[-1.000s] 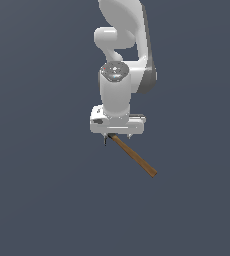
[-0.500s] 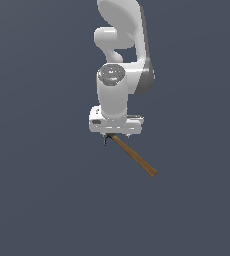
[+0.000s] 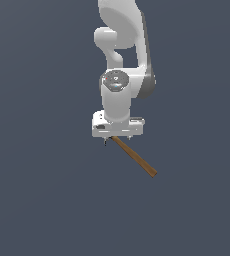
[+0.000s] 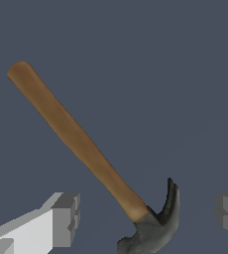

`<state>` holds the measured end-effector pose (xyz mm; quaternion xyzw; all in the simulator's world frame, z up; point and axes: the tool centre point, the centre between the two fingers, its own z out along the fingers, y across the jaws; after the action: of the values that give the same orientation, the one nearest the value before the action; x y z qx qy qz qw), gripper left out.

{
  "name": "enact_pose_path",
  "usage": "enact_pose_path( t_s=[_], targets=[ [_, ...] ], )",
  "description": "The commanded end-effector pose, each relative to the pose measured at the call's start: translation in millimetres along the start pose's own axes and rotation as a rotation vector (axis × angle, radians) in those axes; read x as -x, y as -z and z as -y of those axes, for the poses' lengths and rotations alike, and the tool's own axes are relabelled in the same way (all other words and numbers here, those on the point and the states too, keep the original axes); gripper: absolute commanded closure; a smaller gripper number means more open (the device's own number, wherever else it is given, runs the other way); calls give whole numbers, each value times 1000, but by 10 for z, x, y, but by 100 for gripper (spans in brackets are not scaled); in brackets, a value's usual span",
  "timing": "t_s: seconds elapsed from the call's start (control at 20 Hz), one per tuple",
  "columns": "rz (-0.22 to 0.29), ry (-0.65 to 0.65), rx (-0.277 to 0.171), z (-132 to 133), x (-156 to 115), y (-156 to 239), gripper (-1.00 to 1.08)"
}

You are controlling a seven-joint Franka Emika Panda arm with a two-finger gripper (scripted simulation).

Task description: Pick up the object and move it to a goal position.

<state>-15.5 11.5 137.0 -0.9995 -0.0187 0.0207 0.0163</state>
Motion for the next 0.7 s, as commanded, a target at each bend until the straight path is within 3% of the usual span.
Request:
enact_pose_path(
  t_s=[0.0, 0.65],
  targets=[
    [-3, 58, 7, 33, -17, -77, -92],
    [-24, 440, 38, 285, -106, -568, -92]
  ],
)
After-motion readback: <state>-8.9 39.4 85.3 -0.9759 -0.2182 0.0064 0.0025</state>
